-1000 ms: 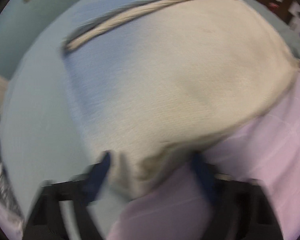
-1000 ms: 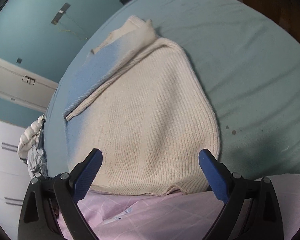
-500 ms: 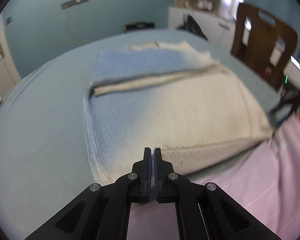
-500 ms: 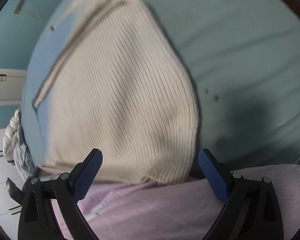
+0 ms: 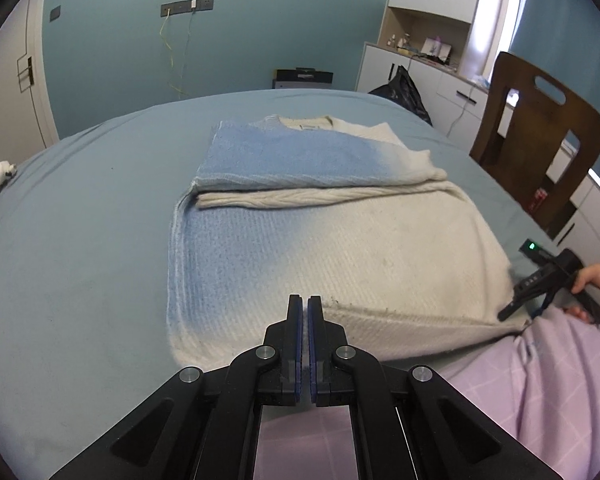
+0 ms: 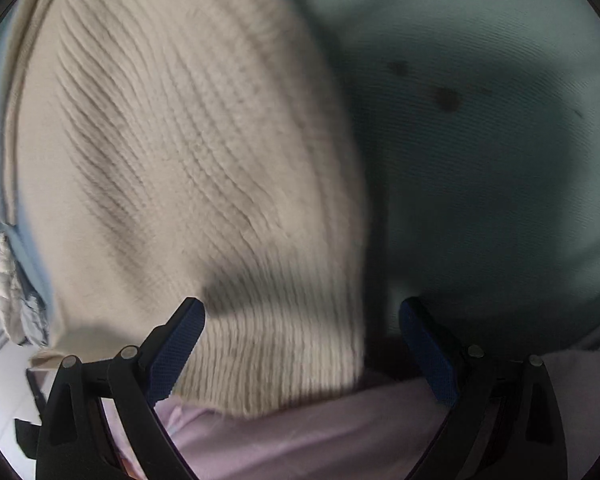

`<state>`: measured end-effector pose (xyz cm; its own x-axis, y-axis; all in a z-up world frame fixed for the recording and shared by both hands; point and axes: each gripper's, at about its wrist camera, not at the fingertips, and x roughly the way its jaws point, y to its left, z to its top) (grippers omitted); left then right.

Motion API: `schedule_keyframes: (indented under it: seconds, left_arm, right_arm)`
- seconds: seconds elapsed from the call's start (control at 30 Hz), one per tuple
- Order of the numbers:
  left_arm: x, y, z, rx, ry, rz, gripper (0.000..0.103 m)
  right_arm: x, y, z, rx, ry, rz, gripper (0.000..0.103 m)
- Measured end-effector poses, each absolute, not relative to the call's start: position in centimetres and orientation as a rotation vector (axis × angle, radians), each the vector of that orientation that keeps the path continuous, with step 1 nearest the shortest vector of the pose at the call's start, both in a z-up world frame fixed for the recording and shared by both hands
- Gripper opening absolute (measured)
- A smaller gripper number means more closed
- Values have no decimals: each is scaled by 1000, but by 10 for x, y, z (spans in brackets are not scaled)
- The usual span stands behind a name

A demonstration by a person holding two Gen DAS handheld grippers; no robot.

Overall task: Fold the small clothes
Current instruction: 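Grasp the sweater hem with the left gripper while the right gripper grasps it too, then lift the hem with both grippers and fold it over toward the collar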

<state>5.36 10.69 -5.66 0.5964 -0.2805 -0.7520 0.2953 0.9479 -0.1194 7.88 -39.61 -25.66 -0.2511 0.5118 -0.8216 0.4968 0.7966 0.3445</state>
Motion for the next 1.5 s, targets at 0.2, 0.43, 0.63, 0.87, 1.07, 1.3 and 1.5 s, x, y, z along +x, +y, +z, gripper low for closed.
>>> schedule_keyframes:
  seconds: [0.2, 0.43, 0.63, 0.87, 1.07, 1.3, 1.5]
  left_arm:
    - [53, 111, -50, 0, 821, -323, 2]
    - [45, 128, -32, -98, 750, -289, 2]
    - [22, 150, 4, -198, 633, -234, 1]
    - [-17, 165, 52, -259, 532, -259, 1]
    - [-62, 177, 87, -272, 514, -298, 0]
    - [-118, 168, 103, -252, 566, -378, 0]
    - [-122, 185, 114, -334, 560, -394, 0]
  right_arm:
    - [67, -390, -227, 652, 1780, 103, 6]
    - [40, -427, -148, 839, 1305, 291, 5]
    - [-12, -472, -102, 1125, 822, 452, 4]
    - [-50, -464, -65, 1240, 605, 533, 4]
    - [-88, -470, -43, 1261, 493, 603, 4]
    - [-133, -473, -15, 1220, 472, 653, 4]
    - [-150, -461, -12, 1193, 526, 713, 4]
